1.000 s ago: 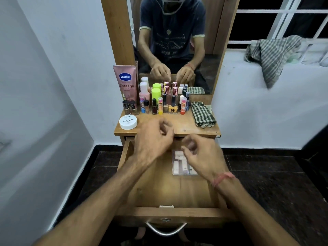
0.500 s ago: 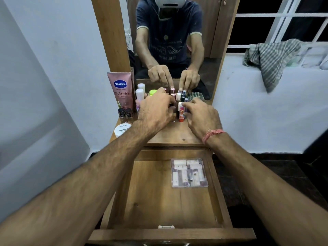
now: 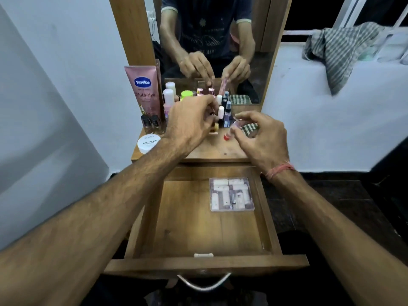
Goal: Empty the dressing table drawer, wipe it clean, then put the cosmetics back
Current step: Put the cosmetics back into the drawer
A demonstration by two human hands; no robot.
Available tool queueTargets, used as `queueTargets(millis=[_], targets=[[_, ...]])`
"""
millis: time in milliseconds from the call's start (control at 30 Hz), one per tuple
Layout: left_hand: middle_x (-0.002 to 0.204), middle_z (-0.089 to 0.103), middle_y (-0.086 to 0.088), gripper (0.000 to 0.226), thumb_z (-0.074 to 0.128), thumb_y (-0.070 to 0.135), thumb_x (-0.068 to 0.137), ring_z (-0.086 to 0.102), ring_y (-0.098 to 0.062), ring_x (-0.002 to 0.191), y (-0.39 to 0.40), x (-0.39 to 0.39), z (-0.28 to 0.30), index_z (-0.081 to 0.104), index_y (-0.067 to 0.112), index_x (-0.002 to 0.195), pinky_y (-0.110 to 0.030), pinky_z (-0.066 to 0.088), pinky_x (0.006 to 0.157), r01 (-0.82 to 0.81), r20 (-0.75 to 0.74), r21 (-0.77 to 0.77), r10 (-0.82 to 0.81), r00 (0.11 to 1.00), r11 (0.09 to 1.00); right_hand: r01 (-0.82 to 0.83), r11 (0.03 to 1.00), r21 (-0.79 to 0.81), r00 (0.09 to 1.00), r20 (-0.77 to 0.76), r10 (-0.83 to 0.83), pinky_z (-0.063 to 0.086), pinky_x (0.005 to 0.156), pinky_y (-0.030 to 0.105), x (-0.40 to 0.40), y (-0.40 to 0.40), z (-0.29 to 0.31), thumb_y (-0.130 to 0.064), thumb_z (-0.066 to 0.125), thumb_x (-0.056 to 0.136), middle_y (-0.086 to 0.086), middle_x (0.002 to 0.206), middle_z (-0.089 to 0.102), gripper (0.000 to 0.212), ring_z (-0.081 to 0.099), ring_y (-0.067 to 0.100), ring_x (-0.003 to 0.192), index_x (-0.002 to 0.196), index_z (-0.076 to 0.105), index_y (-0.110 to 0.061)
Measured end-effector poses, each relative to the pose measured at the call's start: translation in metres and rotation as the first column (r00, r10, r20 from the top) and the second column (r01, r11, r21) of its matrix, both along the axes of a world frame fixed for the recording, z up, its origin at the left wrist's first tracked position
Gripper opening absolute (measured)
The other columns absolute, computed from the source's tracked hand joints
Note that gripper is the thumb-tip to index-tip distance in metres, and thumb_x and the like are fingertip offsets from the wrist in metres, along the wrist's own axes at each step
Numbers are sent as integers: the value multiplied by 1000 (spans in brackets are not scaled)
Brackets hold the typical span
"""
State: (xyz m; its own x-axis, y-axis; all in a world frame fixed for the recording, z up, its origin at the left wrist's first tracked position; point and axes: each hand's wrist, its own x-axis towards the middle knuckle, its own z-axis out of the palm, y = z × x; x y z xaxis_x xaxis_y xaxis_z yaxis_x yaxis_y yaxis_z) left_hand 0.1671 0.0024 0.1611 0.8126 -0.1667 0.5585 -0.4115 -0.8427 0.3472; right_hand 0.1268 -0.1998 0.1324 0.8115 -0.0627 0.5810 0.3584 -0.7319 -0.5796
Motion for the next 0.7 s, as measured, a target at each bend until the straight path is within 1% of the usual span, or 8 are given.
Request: queueTargets(millis=[67, 133, 267, 333, 433, 567, 633, 700], targets=[[111, 81, 14, 23, 84, 32, 99, 74, -6, 108, 3, -21, 0, 79, 30, 121, -41, 64, 94, 49, 22, -34, -49, 999, 998, -51, 998, 23, 997, -55, 53, 54, 74, 13, -31, -12, -2, -33, 83, 92, -14, 101, 79, 20, 62, -8, 74, 110, 81, -25], [118, 80, 16, 31, 84, 36, 99, 72, -4, 114, 7, -46, -2, 77, 32, 129, -42, 64, 99, 104, 10, -67, -103, 995, 992, -86, 995, 43, 982, -163, 92, 48, 70, 7, -63, -26, -10, -32, 87, 90, -16, 96, 79, 16, 63, -10, 72, 105, 82, -26], [115, 80, 19, 37, 86, 42, 97, 68, 3, 117, 11, -97, -23, 77, 33, 132, -45, 58, 108, 181, -45, -110, -187, 981, 977, -113, 994, -14, 932, -349, 101, 45, 64, 12, -107, -47, -36, -35, 90, 86, -21, 90, 78, 16, 64, -7, 69, 99, 82, -32], [110, 81, 21, 35, 87, 44, 96, 69, 6, 110, 9, -116, -38, 80, 34, 129, -40, 59, 104, 198, -97, -151, -214, 972, 968, -115, 989, -98, 919, -389, 68, 48, 66, 17, -117, -50, -48, -38, 89, 85, -24, 89, 76, 18, 64, -7, 71, 100, 82, -33], [109, 78, 28, 35, 84, 51, 96, 61, 9, 100, 2, -134, -58, 78, 42, 128, -31, 57, 89, 181, -185, -107, -198, 963, 978, -113, 965, -238, 907, -421, 2, 48, 69, 24, -122, -48, -55, -42, 86, 84, -23, 86, 73, 19, 58, -10, 72, 101, 80, -34], [109, 77, 33, 36, 82, 55, 96, 61, 3, 103, -5, -141, -72, 76, 46, 129, -34, 57, 86, 173, -223, -53, -181, 958, 983, -116, 909, -399, 901, -428, -73, 40, 70, 26, -123, -42, -55, -42, 81, 89, -23, 83, 58, 15, 53, 0, 75, 103, 75, -37], [109, 77, 31, 36, 80, 55, 97, 61, 3, 105, -8, -143, -75, 76, 45, 131, -33, 55, 86, 176, -234, -61, -186, 954, 982, -122, 894, -431, 908, -413, -76, 44, 71, 28, -124, -40, -54, -40, 80, 91, -22, 86, 59, 16, 57, 4, 82, 105, 75, -36], [110, 78, 28, 36, 80, 53, 98, 63, -1, 108, -10, -144, -77, 76, 43, 132, -32, 54, 86, 192, -238, -70, -203, 950, 979, -131, 886, -445, 913, -403, -67, 52, 74, 30, -125, -38, -54, -39, 79, 92, -19, 93, 67, 19, 65, 8, 88, 110, 73, -36]])
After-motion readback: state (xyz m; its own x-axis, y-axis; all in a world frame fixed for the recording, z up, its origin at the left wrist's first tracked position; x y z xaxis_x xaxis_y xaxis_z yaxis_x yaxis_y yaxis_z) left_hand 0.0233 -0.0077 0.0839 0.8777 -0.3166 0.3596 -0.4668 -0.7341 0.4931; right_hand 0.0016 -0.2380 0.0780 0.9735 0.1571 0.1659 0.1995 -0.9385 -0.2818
